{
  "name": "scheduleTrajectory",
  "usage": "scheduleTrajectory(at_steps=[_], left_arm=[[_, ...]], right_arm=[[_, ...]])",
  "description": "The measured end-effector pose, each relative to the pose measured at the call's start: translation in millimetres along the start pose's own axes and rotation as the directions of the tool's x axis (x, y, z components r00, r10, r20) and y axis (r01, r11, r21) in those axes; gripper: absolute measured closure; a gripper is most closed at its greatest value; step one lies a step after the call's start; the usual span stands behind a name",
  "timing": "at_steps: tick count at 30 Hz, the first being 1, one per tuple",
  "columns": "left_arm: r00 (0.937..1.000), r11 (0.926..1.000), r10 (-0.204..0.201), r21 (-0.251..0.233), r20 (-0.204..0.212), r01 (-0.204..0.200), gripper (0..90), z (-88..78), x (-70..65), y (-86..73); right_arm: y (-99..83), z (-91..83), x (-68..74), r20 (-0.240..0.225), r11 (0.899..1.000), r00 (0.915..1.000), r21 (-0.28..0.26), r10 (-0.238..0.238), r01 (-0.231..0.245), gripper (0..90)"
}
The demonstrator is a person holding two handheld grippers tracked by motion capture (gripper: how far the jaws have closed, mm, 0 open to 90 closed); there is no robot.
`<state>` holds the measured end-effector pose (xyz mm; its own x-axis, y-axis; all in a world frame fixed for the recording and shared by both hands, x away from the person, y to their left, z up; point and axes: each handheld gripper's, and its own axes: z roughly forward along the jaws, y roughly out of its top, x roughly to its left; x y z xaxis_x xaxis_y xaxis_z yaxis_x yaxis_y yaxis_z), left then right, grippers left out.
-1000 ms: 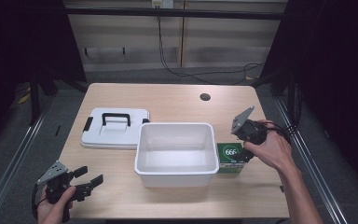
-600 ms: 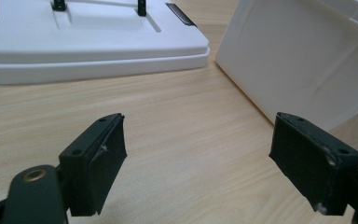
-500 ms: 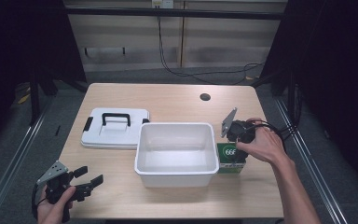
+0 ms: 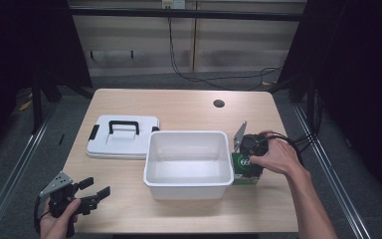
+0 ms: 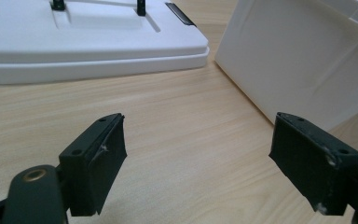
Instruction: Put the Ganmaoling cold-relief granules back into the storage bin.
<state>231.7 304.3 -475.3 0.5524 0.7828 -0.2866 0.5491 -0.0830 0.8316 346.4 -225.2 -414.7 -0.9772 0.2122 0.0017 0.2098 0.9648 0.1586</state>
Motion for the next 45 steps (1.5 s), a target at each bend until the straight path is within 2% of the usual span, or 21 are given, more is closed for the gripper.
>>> scheduleTrajectory(at_steps=[2,8,14,19,21,23,26,28,29,33,34,45], left_arm=[[1.0000,1.0000,0.002,0.001,0.002,-0.002,17.7,-0.1,-0.2,0.1],[1.0000,1.0000,-0.002,-0.001,0.000,0.002,17.7,-0.1,0.3,0.0],[1.0000,1.0000,0.001,0.000,0.000,-0.001,17.7,-0.2,0.3,0.0],[1.0000,1.0000,0.000,0.000,0.001,0.000,17.7,-0.1,0.1,0.0],[1.0000,1.0000,0.006,0.000,0.000,-0.006,17.7,-0.3,0.5,0.1],[1.0000,1.0000,0.003,0.000,0.001,-0.003,17.7,-0.2,0.3,0.1],[1.0000,1.0000,0.000,0.000,0.002,0.000,17.7,-0.1,0.1,0.0],[1.0000,1.0000,-0.002,-0.001,0.001,0.002,17.7,0.0,0.0,0.1],[1.0000,1.0000,-0.002,0.001,0.001,0.002,17.7,0.0,0.1,0.0],[1.0000,1.0000,-0.005,0.000,0.001,0.005,17.7,0.2,0.0,-0.1],[1.0000,1.0000,-0.005,0.000,0.001,0.005,17.7,0.1,0.0,0.0],[1.0000,1.0000,-0.004,-0.001,0.001,0.004,17.7,0.2,-0.4,0.0]], right_arm=[[-0.1,3.8,-1.4,-0.005,1.000,0.9999,0.025,-0.010,0.011,9.3],[2.3,12.3,-2.5,-0.013,0.998,0.9996,0.053,-0.024,0.025,9.5],[2.0,13.8,-3.3,-0.017,0.998,0.9988,0.043,-0.047,0.048,13.6],[1.9,12.3,-2.0,-0.018,0.998,0.9998,0.058,-0.013,0.014,14.9],[2.1,12.6,-2.7,-0.014,0.998,0.9997,0.055,-0.019,0.020,15.2],[2.2,11.8,-1.6,-0.019,0.998,0.9998,0.067,0.007,-0.006,15.4],[1.9,12.2,-3.7,-0.018,0.998,0.9998,0.064,-0.008,0.009,15.5],[1.7,11.6,-4.1,-0.025,0.997,0.9997,0.074,0.007,-0.005,15.6],[2.0,10.9,-3.4,-0.022,0.996,0.9991,0.088,0.037,-0.035,15.6],[1.1,10.8,-5.0,-0.023,0.996,0.9996,0.084,0.014,-0.012,15.6],[0.9,9.7,-3.9,-0.024,0.996,0.9993,0.088,0.028,-0.026,15.6],[-0.6,0.0,-3.0,-0.013,0.996,0.9990,0.075,0.043,-0.042,15.6]])
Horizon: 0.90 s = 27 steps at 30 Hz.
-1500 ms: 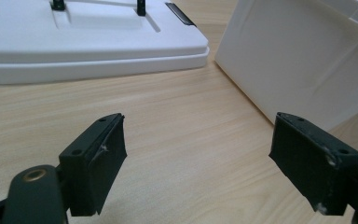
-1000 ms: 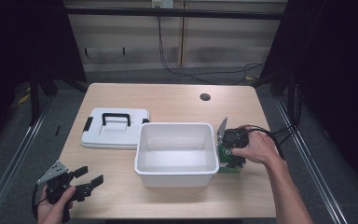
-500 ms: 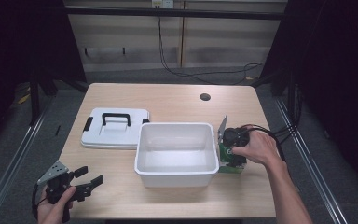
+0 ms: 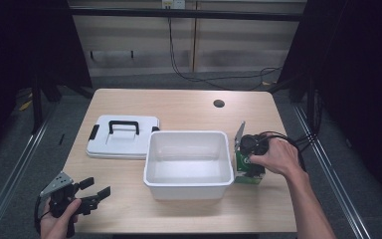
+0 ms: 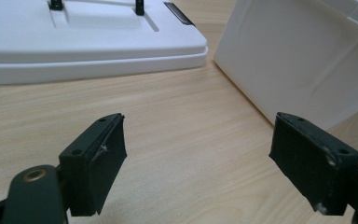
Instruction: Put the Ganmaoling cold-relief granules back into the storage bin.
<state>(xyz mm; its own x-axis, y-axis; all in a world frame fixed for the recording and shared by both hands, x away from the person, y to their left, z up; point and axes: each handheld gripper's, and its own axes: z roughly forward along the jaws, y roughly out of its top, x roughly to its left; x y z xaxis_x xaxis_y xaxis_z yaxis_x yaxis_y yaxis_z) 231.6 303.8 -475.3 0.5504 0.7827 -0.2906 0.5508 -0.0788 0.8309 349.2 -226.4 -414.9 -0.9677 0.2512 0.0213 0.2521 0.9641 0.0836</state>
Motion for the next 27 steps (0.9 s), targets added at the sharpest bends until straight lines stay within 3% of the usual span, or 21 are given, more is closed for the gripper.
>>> scheduleTrajectory(at_steps=[20,27], left_arm=[[1.0000,1.0000,0.001,0.000,0.001,-0.001,17.7,0.3,0.0,0.0],[1.0000,1.0000,0.003,0.000,0.001,-0.003,17.7,0.3,0.3,0.1]], right_arm=[[5.2,-30.2,6.9,0.003,1.000,1.0000,-0.024,0.009,-0.009,15.6],[8.4,-42.0,7.2,0.009,0.999,0.9999,-0.040,-0.007,0.007,15.6]])
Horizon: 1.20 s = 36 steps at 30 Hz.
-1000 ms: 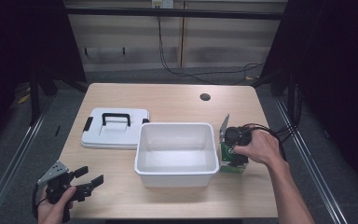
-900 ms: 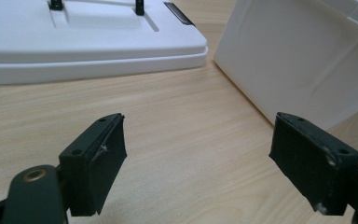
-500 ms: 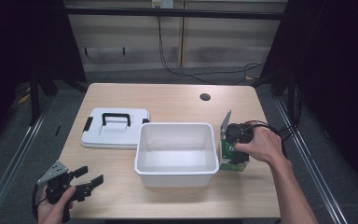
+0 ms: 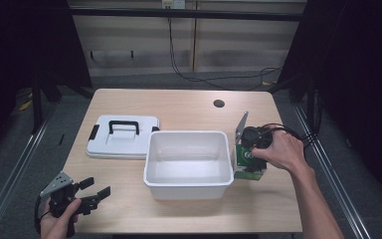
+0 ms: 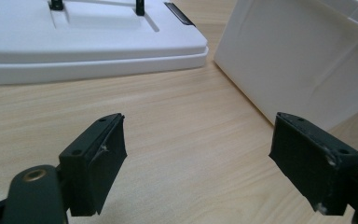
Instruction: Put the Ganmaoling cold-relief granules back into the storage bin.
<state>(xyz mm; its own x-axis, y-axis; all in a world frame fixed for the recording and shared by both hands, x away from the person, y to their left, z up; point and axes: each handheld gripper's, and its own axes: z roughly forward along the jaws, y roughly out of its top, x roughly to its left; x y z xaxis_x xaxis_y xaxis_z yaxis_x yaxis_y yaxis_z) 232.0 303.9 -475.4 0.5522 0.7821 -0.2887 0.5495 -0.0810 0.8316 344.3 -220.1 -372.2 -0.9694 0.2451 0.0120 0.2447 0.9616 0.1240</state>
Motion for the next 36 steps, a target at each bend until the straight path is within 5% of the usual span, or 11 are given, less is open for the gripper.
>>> scheduleTrajectory(at_steps=[36], left_arm=[[1.0000,1.0000,-0.002,-0.006,0.003,0.002,17.3,0.0,-0.4,0.2]], right_arm=[[-3.4,-67.5,0.1,0.045,0.993,0.9968,-0.105,0.066,-0.061,15.6]])
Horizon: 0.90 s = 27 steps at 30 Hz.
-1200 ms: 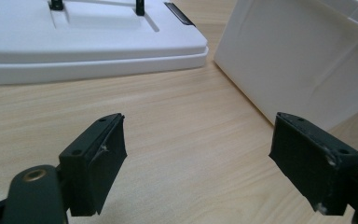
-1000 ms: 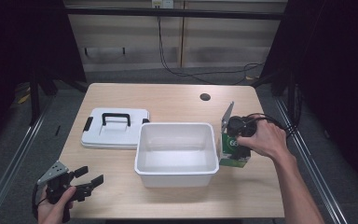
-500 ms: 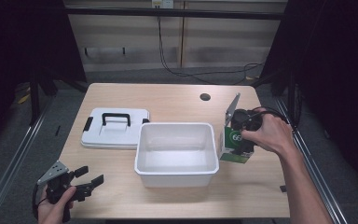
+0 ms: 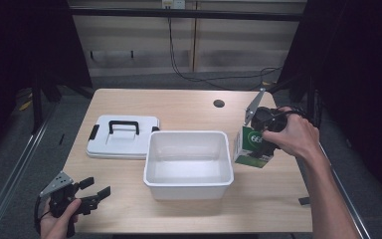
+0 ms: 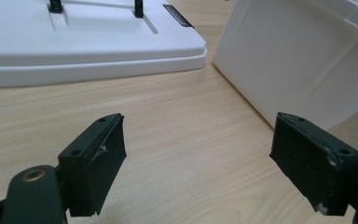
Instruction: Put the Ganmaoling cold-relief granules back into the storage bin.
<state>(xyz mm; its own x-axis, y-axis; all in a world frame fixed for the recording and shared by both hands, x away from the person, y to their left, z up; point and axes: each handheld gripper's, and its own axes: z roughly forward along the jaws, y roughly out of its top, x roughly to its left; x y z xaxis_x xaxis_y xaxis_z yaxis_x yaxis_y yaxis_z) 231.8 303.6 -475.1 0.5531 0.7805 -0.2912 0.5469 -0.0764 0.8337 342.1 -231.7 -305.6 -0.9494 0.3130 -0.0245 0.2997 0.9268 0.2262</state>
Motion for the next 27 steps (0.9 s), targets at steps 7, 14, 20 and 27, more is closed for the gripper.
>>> scheduleTrajectory(at_steps=[7,14,20,27], left_arm=[[1.0000,1.0000,0.006,0.004,0.003,-0.006,17.3,0.2,0.2,0.1],[1.0000,1.0000,0.003,0.001,0.002,-0.003,17.3,0.2,0.0,0.2],[1.0000,1.0000,0.004,0.001,0.003,-0.004,17.3,0.1,-0.1,0.2],[1.0000,1.0000,0.002,0.002,0.004,-0.002,17.3,-0.1,-0.2,0.0]], right_arm=[[6.0,-12.7,1.1,0.009,1.000,0.9998,-0.002,0.016,-0.016,15.6],[17.7,-23.3,4.8,0.015,1.000,0.9999,-0.020,0.000,0.001,15.7],[32.2,-27.1,9.0,0.004,0.999,0.9996,-0.038,-0.028,0.028,15.7],[53.3,-26.9,15.9,-0.009,0.998,0.9986,-0.047,-0.053,0.052,15.6]])
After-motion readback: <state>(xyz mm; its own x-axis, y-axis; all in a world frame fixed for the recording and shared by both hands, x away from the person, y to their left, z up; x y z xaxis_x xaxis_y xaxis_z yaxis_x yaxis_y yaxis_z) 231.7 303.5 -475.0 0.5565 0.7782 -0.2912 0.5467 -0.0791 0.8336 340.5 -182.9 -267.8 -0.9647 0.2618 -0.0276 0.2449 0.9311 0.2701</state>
